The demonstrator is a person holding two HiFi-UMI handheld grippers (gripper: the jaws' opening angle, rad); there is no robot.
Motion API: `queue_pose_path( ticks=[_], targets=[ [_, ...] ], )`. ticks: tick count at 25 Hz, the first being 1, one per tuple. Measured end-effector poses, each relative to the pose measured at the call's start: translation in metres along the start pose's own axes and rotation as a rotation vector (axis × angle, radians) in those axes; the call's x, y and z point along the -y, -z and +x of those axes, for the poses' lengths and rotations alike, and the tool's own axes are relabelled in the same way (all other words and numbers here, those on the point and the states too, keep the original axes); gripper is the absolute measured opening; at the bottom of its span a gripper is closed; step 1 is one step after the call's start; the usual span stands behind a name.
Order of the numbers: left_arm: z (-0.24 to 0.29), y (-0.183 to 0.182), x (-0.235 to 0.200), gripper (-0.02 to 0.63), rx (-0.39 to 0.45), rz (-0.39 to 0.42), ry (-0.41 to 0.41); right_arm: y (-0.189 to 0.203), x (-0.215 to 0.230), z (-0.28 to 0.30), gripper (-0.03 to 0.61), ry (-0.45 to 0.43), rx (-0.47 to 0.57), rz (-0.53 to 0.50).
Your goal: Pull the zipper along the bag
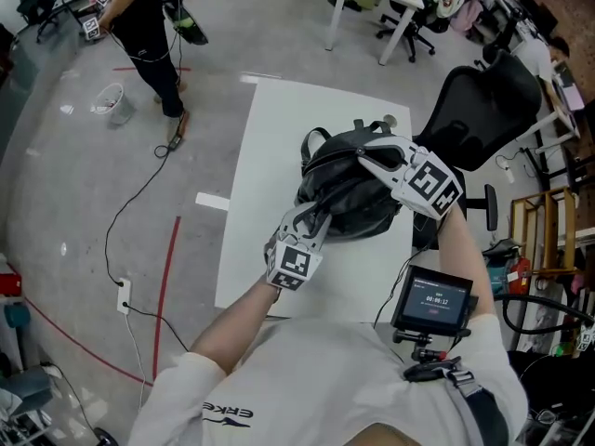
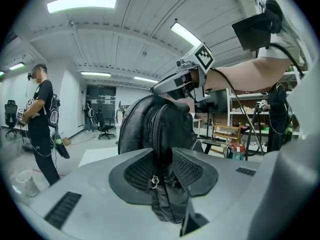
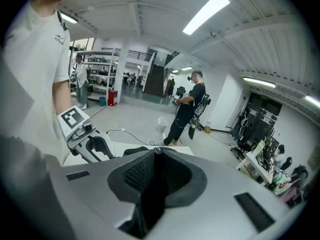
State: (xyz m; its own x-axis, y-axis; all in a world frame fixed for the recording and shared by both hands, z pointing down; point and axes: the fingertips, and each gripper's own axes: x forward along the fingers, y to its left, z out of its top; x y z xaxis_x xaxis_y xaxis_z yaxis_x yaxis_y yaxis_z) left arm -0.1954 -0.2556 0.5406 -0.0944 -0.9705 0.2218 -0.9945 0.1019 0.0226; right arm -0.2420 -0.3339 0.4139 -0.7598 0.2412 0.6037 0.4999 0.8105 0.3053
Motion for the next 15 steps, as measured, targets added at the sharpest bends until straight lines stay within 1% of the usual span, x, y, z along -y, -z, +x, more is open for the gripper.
queue_pose_path(
  ticks=[9, 15],
  targets=[
    [-0.001, -0.001, -0.003, 0.110, 0.013, 0.007, 0.052, -0.012, -0.010, 0.026, 0.049, -0.049, -0.154, -0.061],
    [-0.008, 0.013, 0.000, 0.110, -0.018, 0.008, 0.091, -0.015, -0.017, 0.044, 0.049, -0.088, -0.276, -0.115]
  ],
)
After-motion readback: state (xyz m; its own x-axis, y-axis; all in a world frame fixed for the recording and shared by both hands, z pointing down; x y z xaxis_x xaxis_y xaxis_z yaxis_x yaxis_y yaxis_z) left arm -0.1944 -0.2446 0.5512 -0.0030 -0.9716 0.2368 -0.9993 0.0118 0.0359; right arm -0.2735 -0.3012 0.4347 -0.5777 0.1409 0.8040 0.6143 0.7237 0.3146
